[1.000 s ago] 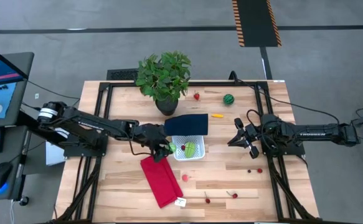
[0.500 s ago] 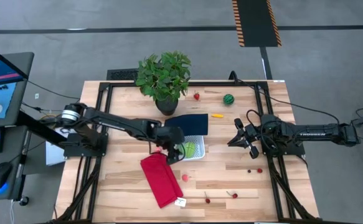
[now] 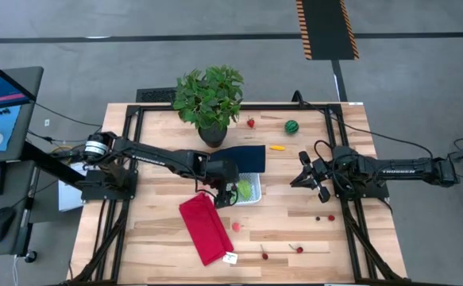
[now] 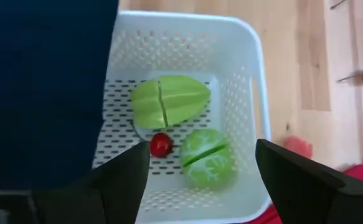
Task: Pick and placing Produce into tupperware
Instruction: Put the left strawberry into the bin
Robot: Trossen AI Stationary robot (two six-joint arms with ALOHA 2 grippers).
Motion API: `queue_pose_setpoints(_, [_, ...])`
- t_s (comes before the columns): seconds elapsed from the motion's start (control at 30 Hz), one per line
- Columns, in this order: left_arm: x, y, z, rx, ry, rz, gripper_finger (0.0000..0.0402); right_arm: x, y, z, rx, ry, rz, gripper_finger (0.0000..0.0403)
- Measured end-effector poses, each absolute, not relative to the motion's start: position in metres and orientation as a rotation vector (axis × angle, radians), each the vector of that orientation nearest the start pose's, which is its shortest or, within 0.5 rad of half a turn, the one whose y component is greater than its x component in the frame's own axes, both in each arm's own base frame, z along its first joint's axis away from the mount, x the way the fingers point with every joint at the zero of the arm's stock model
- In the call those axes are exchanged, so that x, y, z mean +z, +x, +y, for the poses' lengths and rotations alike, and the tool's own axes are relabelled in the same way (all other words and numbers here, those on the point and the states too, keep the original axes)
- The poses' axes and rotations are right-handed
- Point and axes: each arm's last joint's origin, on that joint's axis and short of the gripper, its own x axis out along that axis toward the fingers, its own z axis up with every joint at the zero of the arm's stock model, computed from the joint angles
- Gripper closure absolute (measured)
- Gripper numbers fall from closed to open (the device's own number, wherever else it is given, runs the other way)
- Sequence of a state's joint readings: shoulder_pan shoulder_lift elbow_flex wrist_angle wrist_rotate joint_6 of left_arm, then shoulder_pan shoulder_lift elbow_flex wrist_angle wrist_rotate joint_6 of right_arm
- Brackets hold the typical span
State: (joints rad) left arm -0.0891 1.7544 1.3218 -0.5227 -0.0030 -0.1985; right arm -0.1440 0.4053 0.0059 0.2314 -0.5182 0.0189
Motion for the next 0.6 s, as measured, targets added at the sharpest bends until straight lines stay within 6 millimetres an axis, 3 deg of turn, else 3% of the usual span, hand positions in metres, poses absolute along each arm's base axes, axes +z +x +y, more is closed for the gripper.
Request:
queue_pose_setpoints(0.17, [0.233, 0.364, -0.034, 0.047, -0.145, 1.023, 0.0117, 0.152, 0.119, -0.003, 0.372, 0.074, 0.163, 0.0346])
queue_pose_setpoints(0.3, [0.233, 0.354, -0.040, 0.144, -0.025, 1.086, 0.0125, 0.152, 0.119, -0.003, 0.372, 0.075, 0.166, 0.0346])
queue_pose_setpoints(0.6, [0.241, 0.317, -0.070, 0.512, 0.165, 1.117, 0.0170, 0.150, 0.118, -0.003, 0.371, 0.082, 0.187, 0.0346])
